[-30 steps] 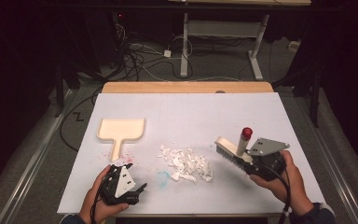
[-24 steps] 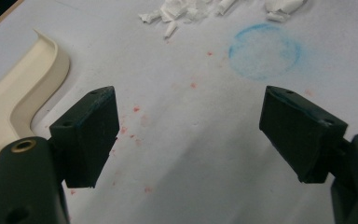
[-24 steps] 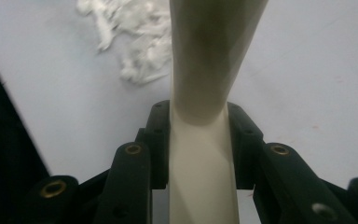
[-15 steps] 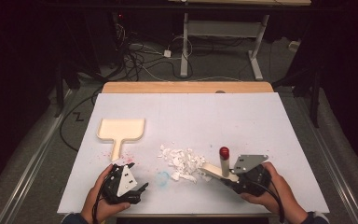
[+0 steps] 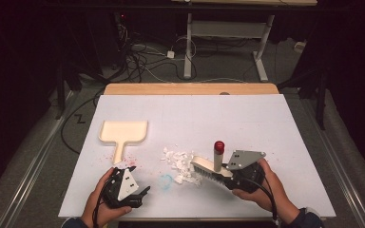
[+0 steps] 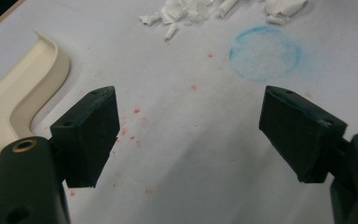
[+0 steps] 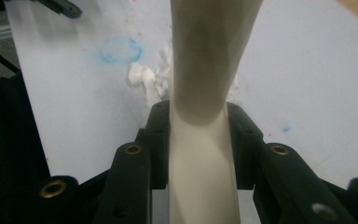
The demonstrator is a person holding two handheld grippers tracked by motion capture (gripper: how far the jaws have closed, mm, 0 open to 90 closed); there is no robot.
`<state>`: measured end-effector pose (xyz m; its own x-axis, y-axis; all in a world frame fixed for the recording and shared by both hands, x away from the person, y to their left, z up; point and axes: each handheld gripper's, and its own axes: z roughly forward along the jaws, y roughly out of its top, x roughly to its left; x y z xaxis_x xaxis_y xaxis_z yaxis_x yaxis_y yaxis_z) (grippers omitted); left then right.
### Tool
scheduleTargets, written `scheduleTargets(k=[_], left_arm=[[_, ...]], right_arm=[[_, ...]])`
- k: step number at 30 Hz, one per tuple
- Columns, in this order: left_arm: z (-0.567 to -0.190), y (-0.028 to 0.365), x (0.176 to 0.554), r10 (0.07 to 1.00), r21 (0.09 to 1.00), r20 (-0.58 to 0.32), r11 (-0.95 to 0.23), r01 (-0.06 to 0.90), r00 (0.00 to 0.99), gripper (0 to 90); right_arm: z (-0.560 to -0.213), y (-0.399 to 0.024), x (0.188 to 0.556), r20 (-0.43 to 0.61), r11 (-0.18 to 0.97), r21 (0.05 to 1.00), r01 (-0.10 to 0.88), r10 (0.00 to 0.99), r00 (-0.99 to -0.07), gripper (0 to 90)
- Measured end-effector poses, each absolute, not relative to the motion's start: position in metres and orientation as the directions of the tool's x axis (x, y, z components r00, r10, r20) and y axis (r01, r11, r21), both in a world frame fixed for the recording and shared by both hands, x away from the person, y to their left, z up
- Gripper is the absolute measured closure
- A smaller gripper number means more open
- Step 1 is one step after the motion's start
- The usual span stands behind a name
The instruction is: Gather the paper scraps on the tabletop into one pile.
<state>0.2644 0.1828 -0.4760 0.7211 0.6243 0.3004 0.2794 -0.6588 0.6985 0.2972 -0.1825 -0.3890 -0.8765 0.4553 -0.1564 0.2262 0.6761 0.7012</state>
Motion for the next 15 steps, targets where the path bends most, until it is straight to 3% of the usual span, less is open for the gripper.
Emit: scheduleTargets(k=[7,15], left_arm=[[-0.473,0.188,0.265,0.659,0.725,0.291,-0.624,0.290,0.693,19.1],[-0.467,0.200,0.266,0.720,0.768,0.274,-0.563,0.306,0.637,19.0]], right_arm=[[-0.377,-0.175,0.284,-0.146,0.616,0.773,0.149,0.401,-0.904,67.6],[-0.401,-0.138,0.288,-0.060,0.635,0.762,0.127,0.265,-0.962,67.6]])
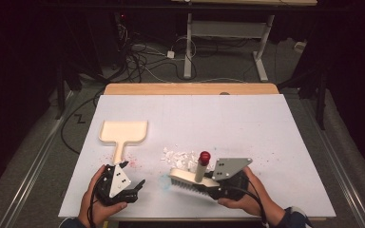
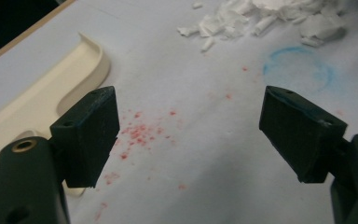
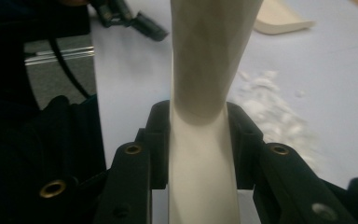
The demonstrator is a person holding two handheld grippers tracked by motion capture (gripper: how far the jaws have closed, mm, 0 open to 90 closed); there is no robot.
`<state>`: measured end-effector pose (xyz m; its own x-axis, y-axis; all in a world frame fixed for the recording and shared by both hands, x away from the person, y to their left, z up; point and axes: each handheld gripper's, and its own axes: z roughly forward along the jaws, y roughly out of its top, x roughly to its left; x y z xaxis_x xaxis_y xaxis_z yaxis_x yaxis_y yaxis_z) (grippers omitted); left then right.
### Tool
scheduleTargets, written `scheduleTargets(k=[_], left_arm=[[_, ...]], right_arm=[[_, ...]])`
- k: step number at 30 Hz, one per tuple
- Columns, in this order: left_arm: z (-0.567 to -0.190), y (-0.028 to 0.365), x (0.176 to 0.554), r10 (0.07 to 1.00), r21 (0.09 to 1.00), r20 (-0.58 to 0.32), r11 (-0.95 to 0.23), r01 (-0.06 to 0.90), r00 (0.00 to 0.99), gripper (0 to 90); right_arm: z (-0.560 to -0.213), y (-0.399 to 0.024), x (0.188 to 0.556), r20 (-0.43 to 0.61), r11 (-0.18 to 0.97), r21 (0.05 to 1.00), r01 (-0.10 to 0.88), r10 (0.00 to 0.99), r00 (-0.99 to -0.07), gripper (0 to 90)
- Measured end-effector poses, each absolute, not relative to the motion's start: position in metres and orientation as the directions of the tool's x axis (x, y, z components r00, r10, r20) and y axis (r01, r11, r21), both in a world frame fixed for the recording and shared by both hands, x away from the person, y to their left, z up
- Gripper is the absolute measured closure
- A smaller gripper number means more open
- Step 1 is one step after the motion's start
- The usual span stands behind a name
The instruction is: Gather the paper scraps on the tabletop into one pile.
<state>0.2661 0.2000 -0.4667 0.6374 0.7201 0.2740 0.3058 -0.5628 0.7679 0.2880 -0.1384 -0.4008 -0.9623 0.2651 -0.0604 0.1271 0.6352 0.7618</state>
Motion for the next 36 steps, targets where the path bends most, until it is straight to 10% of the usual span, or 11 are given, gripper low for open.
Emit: scheduleTargets(k=[24,36], left_arm=[[-0.473,0.193,0.267,0.690,0.741,0.276,-0.596,0.309,0.670,18.8],[-0.473,0.194,0.268,0.690,0.740,0.273,-0.596,0.313,0.670,18.8]], right_arm=[[-0.399,-0.137,0.335,-0.104,0.579,0.805,0.131,0.355,-0.929,67.6],[-0.391,-0.167,0.351,-0.236,0.558,0.795,0.236,0.644,-0.728,67.5]])
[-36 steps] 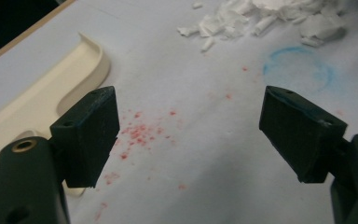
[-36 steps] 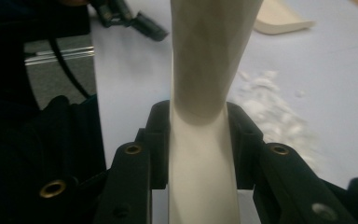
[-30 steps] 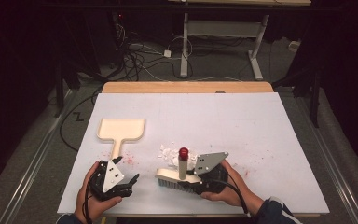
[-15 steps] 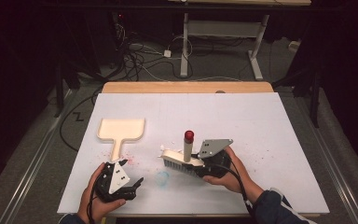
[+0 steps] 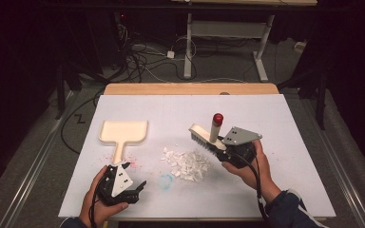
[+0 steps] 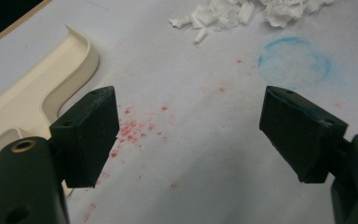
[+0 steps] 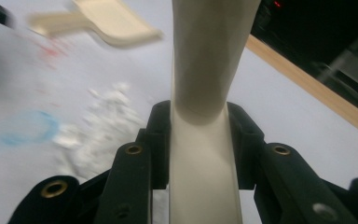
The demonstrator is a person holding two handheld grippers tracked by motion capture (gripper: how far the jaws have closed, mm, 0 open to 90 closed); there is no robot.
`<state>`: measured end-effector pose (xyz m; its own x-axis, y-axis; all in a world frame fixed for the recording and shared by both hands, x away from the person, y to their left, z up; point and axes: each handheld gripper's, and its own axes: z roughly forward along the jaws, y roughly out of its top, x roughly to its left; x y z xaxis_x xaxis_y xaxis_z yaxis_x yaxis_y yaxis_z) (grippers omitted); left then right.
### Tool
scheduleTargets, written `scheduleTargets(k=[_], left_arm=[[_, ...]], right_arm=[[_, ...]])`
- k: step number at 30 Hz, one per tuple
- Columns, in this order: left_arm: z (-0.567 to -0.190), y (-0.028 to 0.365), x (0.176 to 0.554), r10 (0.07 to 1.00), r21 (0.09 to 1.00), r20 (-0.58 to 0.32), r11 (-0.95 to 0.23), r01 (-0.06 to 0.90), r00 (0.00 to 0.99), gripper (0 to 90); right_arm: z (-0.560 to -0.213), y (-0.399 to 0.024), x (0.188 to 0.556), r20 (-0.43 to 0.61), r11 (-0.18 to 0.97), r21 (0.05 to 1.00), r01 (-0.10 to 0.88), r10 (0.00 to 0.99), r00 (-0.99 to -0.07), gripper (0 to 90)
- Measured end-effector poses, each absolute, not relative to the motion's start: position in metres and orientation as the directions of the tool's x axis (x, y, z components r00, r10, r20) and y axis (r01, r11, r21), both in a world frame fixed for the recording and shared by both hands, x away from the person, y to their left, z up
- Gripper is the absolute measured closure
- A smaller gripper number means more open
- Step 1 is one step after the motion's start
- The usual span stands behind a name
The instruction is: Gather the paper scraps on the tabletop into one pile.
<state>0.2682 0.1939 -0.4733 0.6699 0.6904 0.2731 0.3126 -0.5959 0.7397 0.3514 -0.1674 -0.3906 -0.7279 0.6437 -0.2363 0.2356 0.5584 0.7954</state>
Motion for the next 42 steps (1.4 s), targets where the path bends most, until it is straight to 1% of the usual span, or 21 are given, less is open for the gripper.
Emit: scheduleTargets(k=[2,3,4,6,7,13,16,19,24,26,28,30,33,35,36,38,42], left_arm=[[-0.473,0.194,0.268,0.689,0.739,0.272,-0.597,0.313,0.672,18.8],[-0.473,0.194,0.268,0.689,0.739,0.272,-0.597,0.313,0.672,18.8],[-0.474,0.193,0.269,0.687,0.736,0.273,-0.600,0.313,0.674,18.8],[-0.474,0.193,0.269,0.685,0.735,0.273,-0.602,0.313,0.675,18.9],[-0.474,0.193,0.269,0.683,0.734,0.274,-0.604,0.312,0.677,18.8],[-0.475,0.192,0.269,0.679,0.731,0.269,-0.606,0.314,0.683,18.8],[-0.474,0.193,0.269,0.679,0.733,0.271,-0.605,0.311,0.682,18.8],[-0.474,0.193,0.269,0.682,0.735,0.268,-0.601,0.313,0.681,18.8],[-0.474,0.194,0.269,0.682,0.735,0.269,-0.602,0.313,0.680,18.8],[-0.475,0.194,0.270,0.681,0.733,0.269,-0.604,0.314,0.681,18.8],[-0.475,0.194,0.270,0.680,0.732,0.268,-0.604,0.314,0.682,18.8],[-0.475,0.194,0.271,0.677,0.732,0.269,-0.606,0.311,0.685,18.8],[-0.475,0.194,0.272,0.677,0.734,0.265,-0.603,0.312,0.686,18.8],[-0.475,0.194,0.272,0.677,0.733,0.262,-0.603,0.314,0.688,18.8],[-0.476,0.194,0.272,0.680,0.735,0.260,-0.600,0.317,0.685,18.8],[-0.476,0.195,0.272,0.680,0.734,0.259,-0.600,0.318,0.686,18.8],[-0.476,0.198,0.271,0.684,0.737,0.253,-0.594,0.321,0.684,18.8]], right_arm=[[-0.402,-0.169,0.358,-0.243,0.562,0.777,0.284,0.683,-0.688,67.5],[-0.402,-0.169,0.358,-0.243,0.562,0.777,0.284,0.683,-0.688,67.5],[-0.414,-0.167,0.364,-0.274,0.577,0.756,0.308,0.707,-0.652,67.6],[-0.425,-0.163,0.367,-0.270,0.585,0.744,0.323,0.706,-0.655,67.5],[-0.427,-0.160,0.366,-0.265,0.577,0.755,0.313,0.704,-0.659,67.5],[-0.436,-0.126,0.351,-0.303,0.643,0.721,0.259,0.628,-0.717,65.8],[-0.435,-0.114,0.344,-0.303,0.648,0.726,0.230,0.602,-0.738,66.0],[-0.429,-0.110,0.343,-0.315,0.651,0.730,0.209,0.591,-0.743,66.8],[-0.416,-0.119,0.355,-0.315,0.634,0.752,0.181,0.587,-0.746,67.5],[-0.408,-0.126,0.371,-0.344,0.636,0.763,0.115,0.551,-0.760,67.5],[-0.406,-0.130,0.388,-0.351,0.636,0.768,0.079,0.521,-0.778,67.5],[-0.409,-0.130,0.409,-0.336,0.636,0.769,0.066,0.490,-0.805,67.5],[-0.418,-0.120,0.436,-0.307,0.646,0.760,0.076,0.460,-0.833,67.6],[-0.420,-0.114,0.442,-0.316,0.661,0.747,0.067,0.442,-0.840,67.6],[-0.425,-0.101,0.449,-0.308,0.659,0.750,0.050,0.416,-0.856,67.6],[-0.427,-0.087,0.450,-0.311,0.655,0.756,0.021,0.388,-0.868,67.6],[-0.432,-0.064,0.442,-0.276,0.639,0.768,-0.041,0.273,-0.922,67.6]])
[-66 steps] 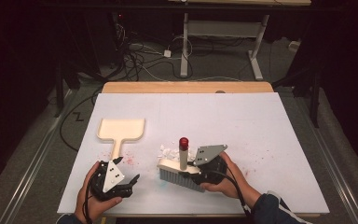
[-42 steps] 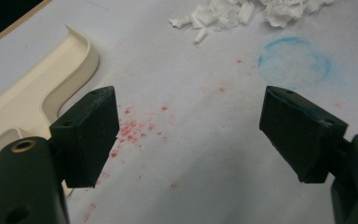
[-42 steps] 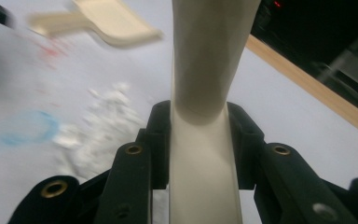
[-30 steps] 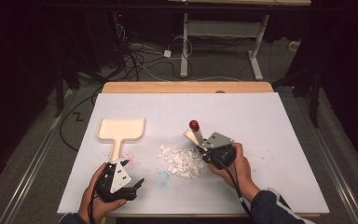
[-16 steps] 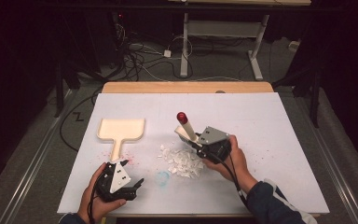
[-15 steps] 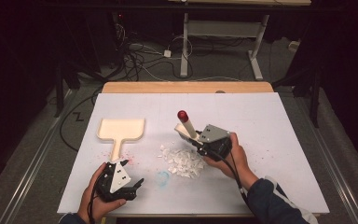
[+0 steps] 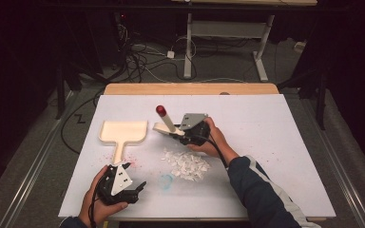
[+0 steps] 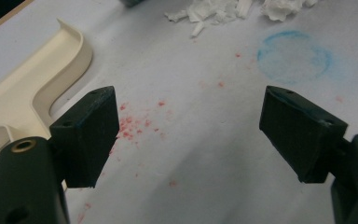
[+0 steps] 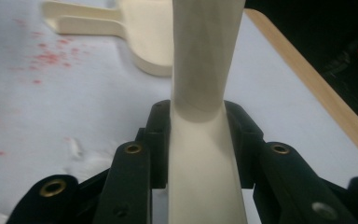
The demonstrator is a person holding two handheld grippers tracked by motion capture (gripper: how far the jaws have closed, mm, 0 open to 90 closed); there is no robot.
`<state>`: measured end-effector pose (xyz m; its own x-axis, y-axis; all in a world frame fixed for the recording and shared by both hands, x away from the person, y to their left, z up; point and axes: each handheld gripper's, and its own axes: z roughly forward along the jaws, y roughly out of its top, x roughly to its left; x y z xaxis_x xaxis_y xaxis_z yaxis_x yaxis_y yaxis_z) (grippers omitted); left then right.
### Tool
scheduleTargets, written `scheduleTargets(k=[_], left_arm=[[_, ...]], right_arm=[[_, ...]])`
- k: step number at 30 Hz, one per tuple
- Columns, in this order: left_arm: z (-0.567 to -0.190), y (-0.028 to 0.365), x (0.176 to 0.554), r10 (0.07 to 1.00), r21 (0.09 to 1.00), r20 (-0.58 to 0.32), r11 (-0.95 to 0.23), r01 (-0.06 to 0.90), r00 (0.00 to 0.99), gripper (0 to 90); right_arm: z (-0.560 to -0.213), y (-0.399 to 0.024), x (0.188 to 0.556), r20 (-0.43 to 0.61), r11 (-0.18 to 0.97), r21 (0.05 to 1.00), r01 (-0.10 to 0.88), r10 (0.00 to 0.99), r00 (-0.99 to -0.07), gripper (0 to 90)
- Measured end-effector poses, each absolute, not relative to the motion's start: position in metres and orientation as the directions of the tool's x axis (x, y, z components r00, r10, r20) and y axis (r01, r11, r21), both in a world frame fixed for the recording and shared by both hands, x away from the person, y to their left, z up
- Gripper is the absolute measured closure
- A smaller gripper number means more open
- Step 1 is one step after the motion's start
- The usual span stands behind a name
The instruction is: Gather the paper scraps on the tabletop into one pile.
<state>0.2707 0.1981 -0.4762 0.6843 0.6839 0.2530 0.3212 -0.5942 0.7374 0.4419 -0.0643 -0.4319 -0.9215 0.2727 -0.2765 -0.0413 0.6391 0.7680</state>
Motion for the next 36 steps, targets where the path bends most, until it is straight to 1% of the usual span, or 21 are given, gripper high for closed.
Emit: scheduleTargets(k=[2,4,5,6,10,14,17,20,24,28,31,33,34,35,36], left_arm=[[-0.476,0.199,0.269,0.687,0.742,0.249,-0.588,0.322,0.682,18.9],[-0.476,0.199,0.268,0.684,0.738,0.254,-0.594,0.320,0.684,18.9],[-0.476,0.199,0.268,0.684,0.738,0.254,-0.594,0.320,0.684,18.8],[-0.476,0.198,0.268,0.681,0.735,0.256,-0.598,0.320,0.686,18.9],[-0.477,0.196,0.267,0.675,0.727,0.258,-0.607,0.321,0.692,18.8],[-0.477,0.195,0.268,0.673,0.725,0.256,-0.609,0.323,0.694,18.8],[-0.478,0.194,0.268,0.670,0.723,0.256,-0.612,0.322,0.697,18.8],[-0.478,0.194,0.268,0.669,0.722,0.256,-0.612,0.321,0.698,18.9],[-0.478,0.193,0.268,0.668,0.721,0.257,-0.614,0.322,0.698,18.8],[-0.477,0.193,0.267,0.667,0.720,0.259,-0.615,0.321,0.699,18.8],[-0.477,0.193,0.267,0.667,0.720,0.260,-0.616,0.320,0.699,18.8],[-0.477,0.192,0.267,0.664,0.716,0.264,-0.621,0.320,0.699,18.9],[-0.477,0.191,0.267,0.664,0.716,0.265,-0.621,0.318,0.700,18.8],[-0.477,0.191,0.267,0.664,0.716,0.265,-0.621,0.318,0.700,18.8],[-0.476,0.191,0.266,0.660,0.714,0.271,-0.626,0.313,0.701,18.9]], right_arm=[[-0.433,-0.060,0.435,-0.250,0.639,0.765,-0.078,0.183,-0.951,67.5],[-0.433,-0.059,0.428,-0.253,0.654,0.745,-0.128,0.100,-0.962,67.2],[-0.433,-0.059,0.428,-0.253,0.654,0.745,-0.128,0.100,-0.962,67.2],[-0.431,-0.063,0.424,-0.246,0.657,0.738,-0.158,0.043,-0.968,67.2],[-0.424,-0.080,0.422,-0.215,0.651,0.738,-0.176,-0.020,-0.976,67.3],[-0.418,-0.098,0.422,-0.212,0.648,0.740,-0.184,-0.034,-0.977,67.6],[-0.413,-0.107,0.422,-0.237,0.638,0.750,-0.174,0.013,-0.971,67.6],[-0.408,-0.116,0.422,-0.260,0.620,0.769,-0.155,0.083,-0.962,67.6],[-0.400,-0.131,0.418,-0.286,0.606,0.789,-0.099,0.220,-0.933,67.5],[-0.392,-0.151,0.409,-0.260,0.587,0.810,0.006,0.367,-0.893,67.4],[-0.391,-0.166,0.398,-0.231,0.574,0.811,0.112,0.490,-0.840,67.5],[-0.394,-0.172,0.389,-0.239,0.578,0.798,0.169,0.561,-0.793,67.5],[-0.396,-0.174,0.385,-0.252,0.591,0.784,0.190,0.583,-0.773,67.5],[-0.396,-0.174,0.385,-0.252,0.591,0.784,0.190,0.583,-0.773,67.5],[-0.401,-0.177,0.379,-0.260,0.608,0.764,0.216,0.597,-0.759,67.5]])
